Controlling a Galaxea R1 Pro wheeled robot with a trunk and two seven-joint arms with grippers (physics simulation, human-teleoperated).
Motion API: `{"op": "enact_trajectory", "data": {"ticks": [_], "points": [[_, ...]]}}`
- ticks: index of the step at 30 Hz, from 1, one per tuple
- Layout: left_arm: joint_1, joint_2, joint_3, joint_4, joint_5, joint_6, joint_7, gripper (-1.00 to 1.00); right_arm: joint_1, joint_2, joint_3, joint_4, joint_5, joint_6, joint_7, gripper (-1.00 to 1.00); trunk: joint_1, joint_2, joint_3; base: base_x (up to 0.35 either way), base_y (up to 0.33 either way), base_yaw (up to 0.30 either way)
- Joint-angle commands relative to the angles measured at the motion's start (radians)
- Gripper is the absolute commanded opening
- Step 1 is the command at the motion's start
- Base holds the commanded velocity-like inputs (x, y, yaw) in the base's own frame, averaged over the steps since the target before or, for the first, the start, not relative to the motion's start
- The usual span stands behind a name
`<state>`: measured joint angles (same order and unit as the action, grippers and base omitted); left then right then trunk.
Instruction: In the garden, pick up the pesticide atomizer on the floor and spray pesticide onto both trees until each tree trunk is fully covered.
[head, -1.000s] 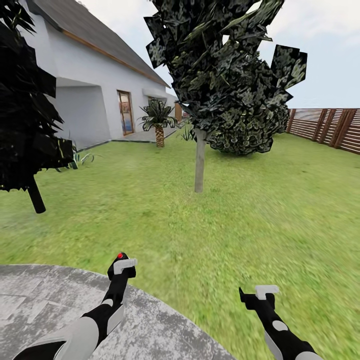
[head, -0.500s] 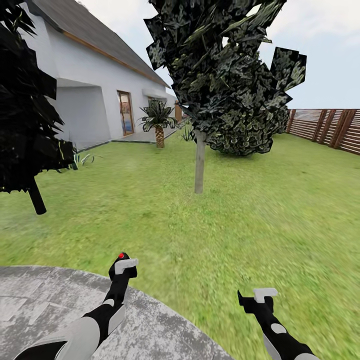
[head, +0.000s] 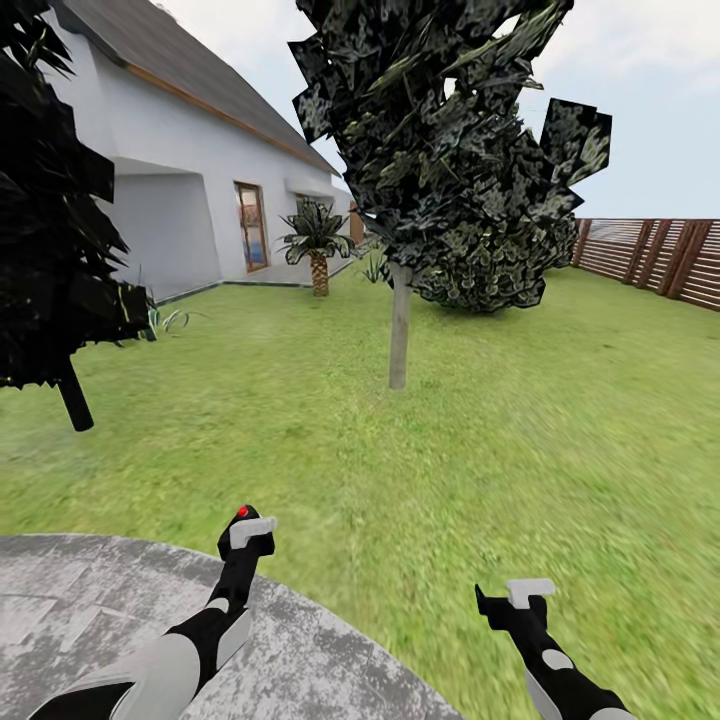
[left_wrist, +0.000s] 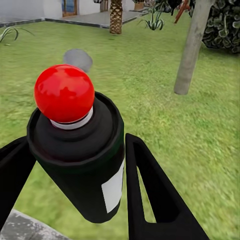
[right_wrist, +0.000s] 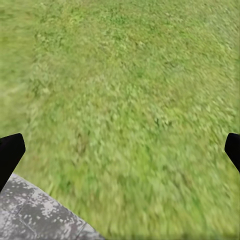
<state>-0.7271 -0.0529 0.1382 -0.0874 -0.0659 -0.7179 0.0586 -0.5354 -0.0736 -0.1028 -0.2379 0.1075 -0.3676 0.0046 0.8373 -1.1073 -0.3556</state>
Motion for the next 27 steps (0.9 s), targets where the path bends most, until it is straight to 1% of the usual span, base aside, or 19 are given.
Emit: {"op": "enact_trajectory", "data": {"ticks": [1, 26, 27], "points": [[0.0, 0.0, 0.0, 0.0, 0.0, 0.0, 0.0, -1.0, 0.0, 0.0, 0.0, 0.0, 0.0, 0.0, 0.0, 1.0, -0.004, 0.007, 0.003, 0.0, 0.0, 0.0], [0.0, -0.001, 0.0, 0.0, 0.0, 0.0, 0.001, -1.0, 0.0, 0.0, 0.0, 0.0, 0.0, -0.001, 0.0, 1.0, -0.1, 0.182, 0.082, 0.0, 0.0, 0.0], [0.0, -0.001, 0.0, 0.0, 0.0, 0.0, 0.001, -1.0, 0.0, 0.0, 0.0, 0.0, 0.0, -0.001, 0.0, 1.0, -0.1, 0.182, 0.082, 0.0, 0.0, 0.0]]}}
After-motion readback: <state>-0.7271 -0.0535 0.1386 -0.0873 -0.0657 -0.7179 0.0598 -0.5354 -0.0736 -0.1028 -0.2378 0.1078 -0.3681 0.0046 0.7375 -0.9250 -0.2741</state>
